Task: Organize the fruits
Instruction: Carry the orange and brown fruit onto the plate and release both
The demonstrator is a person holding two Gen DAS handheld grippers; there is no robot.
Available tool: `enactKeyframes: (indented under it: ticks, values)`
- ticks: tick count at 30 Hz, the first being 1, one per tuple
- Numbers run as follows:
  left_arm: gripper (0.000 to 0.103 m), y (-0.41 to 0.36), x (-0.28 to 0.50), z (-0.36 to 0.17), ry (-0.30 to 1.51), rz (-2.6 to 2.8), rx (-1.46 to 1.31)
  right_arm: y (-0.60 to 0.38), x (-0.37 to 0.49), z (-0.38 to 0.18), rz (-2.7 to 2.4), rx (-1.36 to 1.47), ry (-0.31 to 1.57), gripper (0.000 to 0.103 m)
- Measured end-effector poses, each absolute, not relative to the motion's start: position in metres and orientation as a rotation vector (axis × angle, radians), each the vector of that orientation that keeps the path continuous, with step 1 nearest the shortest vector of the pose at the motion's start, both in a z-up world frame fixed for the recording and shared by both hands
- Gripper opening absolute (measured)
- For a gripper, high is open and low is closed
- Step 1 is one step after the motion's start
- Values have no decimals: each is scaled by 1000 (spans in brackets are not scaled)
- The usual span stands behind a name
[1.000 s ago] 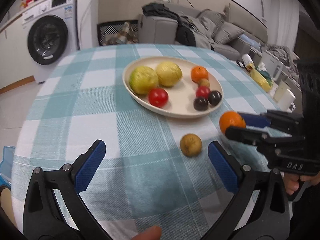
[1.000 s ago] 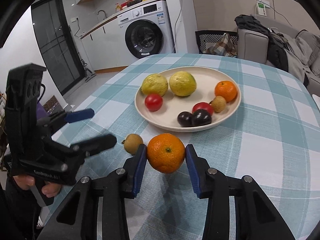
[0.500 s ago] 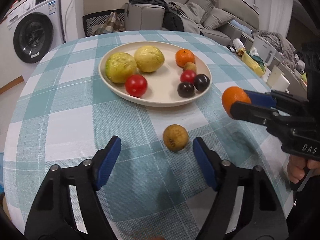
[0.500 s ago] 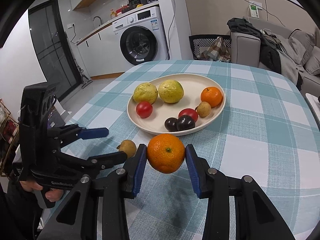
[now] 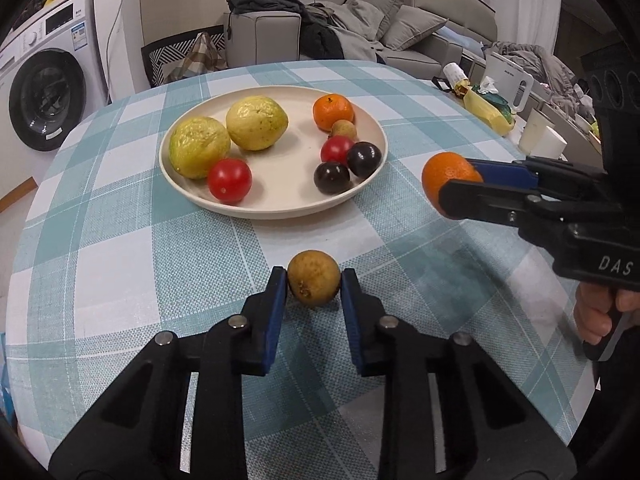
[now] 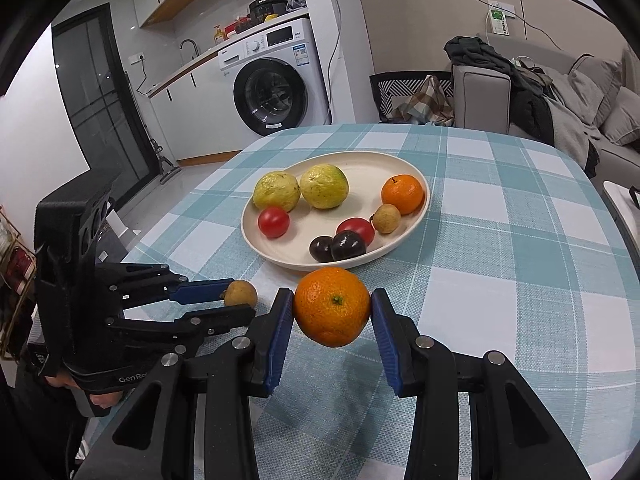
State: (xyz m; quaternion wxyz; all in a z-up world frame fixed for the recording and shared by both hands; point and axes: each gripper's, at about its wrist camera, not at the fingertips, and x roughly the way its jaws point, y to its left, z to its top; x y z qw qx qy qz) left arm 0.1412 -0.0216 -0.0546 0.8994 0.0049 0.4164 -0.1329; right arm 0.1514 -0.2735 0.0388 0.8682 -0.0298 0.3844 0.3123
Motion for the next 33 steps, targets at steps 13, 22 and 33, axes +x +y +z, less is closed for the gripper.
enactKeyframes:
  ticks: [13,22,33]
  values:
    - [25,-3,141,-27,736,-225,-41,-274,156,44,647,-51,775,40]
    - [25,4,153,-10,670,-184,-69,-267,165,54,642,-30,721,40]
    - [25,7,182,-12,660,-161,-112,-256,187,61,641,0,698,40]
